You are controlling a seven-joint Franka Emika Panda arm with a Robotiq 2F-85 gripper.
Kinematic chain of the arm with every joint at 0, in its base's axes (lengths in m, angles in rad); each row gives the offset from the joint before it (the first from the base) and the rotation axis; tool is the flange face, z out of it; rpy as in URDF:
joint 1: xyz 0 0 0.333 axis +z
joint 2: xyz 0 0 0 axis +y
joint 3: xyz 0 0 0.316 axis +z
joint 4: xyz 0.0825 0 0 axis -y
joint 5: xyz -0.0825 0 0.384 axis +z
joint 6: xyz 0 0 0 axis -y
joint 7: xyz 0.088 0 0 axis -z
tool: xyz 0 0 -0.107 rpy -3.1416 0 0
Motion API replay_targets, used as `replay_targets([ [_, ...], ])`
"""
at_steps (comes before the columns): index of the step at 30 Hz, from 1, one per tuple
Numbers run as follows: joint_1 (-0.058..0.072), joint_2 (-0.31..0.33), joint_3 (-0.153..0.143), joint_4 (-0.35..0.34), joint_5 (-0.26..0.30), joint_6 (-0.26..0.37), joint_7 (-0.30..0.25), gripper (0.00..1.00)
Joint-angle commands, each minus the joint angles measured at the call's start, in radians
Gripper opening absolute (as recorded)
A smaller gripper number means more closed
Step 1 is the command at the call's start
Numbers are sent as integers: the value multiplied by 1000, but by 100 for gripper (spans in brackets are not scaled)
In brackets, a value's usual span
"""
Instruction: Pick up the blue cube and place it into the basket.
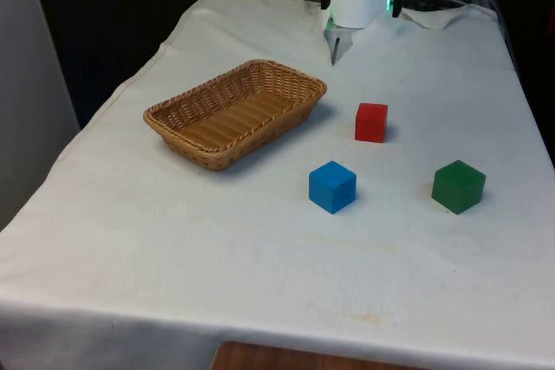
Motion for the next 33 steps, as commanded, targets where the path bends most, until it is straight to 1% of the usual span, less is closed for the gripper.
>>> replay_targets([
  [1,5,12,-2,8,-14,12,21,100],
  [4,8,22,0,12,-31,30,43,100],
  [5,3,15,3,4,-22,26,31,100],
  [6,9,26,1,13,-37,36,51,100],
  [8,12,38,1,17,-54,53,74,100],
  [13,17,57,2,21,-79,80,111,100],
  [14,13,51,5,17,-73,74,102,100],
  [15,18,61,2,22,-83,86,119,100],
  [19,22,82,2,22,-103,119,160,100],
  [23,24,98,2,21,-113,145,190,100],
  [24,21,94,5,18,-109,139,183,100],
  [25,25,106,2,20,-118,157,204,100],
  [30,26,127,1,16,-127,186,244,100],
  [31,25,135,1,14,-131,197,261,100],
  [32,22,127,5,18,-124,177,239,100],
  [33,25,138,1,14,-133,201,268,100],
])
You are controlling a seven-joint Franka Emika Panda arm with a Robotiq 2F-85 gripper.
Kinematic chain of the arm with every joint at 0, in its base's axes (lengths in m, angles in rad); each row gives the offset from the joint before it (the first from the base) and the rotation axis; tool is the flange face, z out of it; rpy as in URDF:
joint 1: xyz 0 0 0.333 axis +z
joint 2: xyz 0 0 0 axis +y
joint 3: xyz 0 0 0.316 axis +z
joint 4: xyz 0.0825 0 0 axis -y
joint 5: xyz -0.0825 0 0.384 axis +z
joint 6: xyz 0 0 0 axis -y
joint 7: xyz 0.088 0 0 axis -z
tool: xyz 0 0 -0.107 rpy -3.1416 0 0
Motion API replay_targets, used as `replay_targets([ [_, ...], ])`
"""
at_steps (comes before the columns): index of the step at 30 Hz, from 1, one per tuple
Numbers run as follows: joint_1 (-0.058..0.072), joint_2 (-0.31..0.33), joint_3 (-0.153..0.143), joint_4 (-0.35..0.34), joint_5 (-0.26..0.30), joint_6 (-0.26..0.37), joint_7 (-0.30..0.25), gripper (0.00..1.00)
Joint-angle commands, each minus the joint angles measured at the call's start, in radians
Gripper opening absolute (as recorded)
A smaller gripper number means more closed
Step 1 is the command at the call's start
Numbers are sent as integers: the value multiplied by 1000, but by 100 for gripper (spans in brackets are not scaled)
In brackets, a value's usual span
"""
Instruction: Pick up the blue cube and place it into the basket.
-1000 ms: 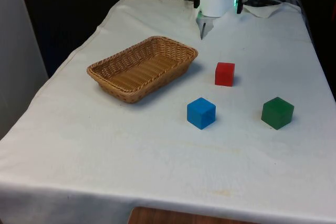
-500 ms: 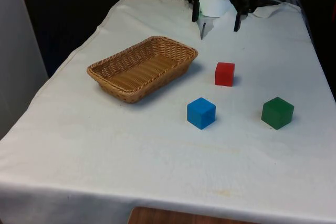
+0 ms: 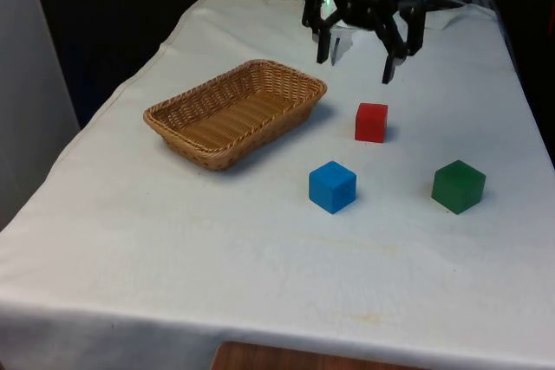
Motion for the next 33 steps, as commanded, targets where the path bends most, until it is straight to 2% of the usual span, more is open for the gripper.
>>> replay_targets([
  [1,3,7,-4,-4,-6,19,21,100],
  [7,3,37,-5,-9,-18,53,78,100],
  [8,0,34,-1,-5,-14,38,67,100],
  [9,3,42,-6,-9,-20,59,87,100],
  [16,4,82,-7,-6,-33,96,154,100],
  [18,0,84,-2,-6,-31,91,153,100],
  [19,4,92,-7,-4,-37,105,168,100],
  [24,3,128,-6,10,-43,136,206,100],
  [33,0,146,-3,21,-40,143,213,100],
])
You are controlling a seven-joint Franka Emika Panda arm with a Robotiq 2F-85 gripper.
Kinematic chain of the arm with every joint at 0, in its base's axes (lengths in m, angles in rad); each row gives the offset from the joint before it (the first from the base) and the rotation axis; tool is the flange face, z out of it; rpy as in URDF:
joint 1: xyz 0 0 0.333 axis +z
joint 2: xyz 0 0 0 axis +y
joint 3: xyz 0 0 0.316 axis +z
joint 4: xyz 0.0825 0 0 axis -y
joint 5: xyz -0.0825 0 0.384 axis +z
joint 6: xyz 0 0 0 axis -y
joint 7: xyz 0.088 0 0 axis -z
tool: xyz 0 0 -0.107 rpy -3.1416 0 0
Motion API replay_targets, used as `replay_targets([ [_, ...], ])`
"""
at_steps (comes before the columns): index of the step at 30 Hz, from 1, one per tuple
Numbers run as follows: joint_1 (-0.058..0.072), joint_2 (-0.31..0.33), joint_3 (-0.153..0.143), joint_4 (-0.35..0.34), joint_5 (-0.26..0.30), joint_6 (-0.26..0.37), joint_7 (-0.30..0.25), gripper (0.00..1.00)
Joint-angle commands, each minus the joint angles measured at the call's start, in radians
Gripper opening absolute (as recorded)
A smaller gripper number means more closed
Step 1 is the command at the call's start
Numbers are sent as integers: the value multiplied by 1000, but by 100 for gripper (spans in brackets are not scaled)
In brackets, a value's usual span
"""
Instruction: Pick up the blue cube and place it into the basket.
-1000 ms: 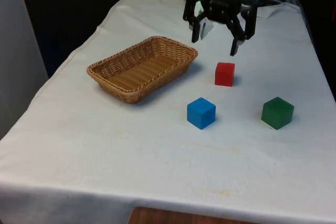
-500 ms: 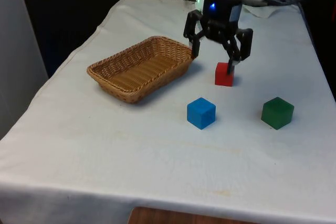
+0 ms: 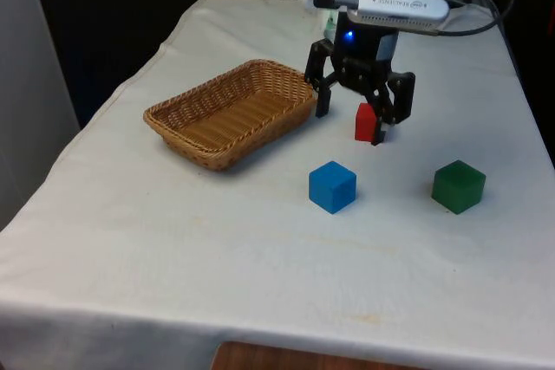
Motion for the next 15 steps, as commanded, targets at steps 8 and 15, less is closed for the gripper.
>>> replay_targets([
  [8,-14,46,0,9,14,43,4,100],
  [15,-21,81,-5,12,10,78,18,100],
])
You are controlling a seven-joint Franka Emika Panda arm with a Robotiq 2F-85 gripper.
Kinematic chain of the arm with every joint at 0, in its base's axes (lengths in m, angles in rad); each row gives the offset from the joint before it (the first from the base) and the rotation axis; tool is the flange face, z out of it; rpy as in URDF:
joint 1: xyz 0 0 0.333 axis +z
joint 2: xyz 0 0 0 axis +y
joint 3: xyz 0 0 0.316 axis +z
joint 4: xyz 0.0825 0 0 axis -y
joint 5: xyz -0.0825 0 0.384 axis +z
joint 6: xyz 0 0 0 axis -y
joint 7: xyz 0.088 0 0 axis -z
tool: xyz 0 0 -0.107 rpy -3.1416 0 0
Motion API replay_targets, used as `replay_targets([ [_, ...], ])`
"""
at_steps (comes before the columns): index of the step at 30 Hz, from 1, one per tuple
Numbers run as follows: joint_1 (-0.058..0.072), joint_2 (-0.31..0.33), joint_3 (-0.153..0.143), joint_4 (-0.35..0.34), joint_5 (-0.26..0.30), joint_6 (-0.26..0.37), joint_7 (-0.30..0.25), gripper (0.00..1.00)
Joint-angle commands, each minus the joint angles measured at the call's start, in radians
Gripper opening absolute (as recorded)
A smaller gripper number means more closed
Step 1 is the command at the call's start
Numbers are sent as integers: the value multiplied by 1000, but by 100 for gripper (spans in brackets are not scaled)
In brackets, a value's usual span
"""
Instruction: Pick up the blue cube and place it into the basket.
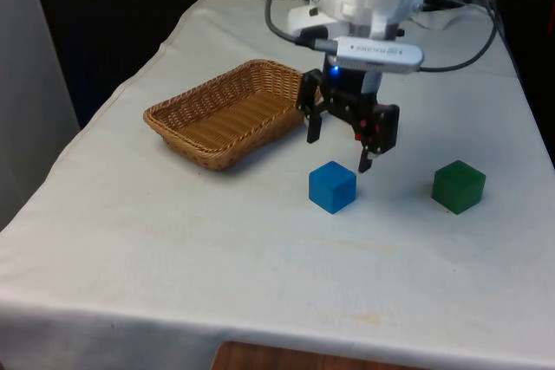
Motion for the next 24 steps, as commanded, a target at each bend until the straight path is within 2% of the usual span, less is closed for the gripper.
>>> replay_targets([
  [1,-4,6,0,0,4,15,1,100],
  [3,-5,12,-5,0,4,19,0,100],
  [4,0,11,-8,0,0,10,1,100],
  [5,-6,18,-8,0,4,21,0,100],
  [7,-8,24,-12,1,4,24,-1,100],
  [12,-9,40,-22,2,4,30,1,100],
  [13,-5,32,-24,0,0,17,1,100],
  [15,-10,53,-26,4,3,40,4,100],
  [20,-9,81,-28,15,5,63,18,100],
  [21,-7,71,-30,7,0,55,15,100],
  [24,-10,98,-28,24,5,74,24,100],
])
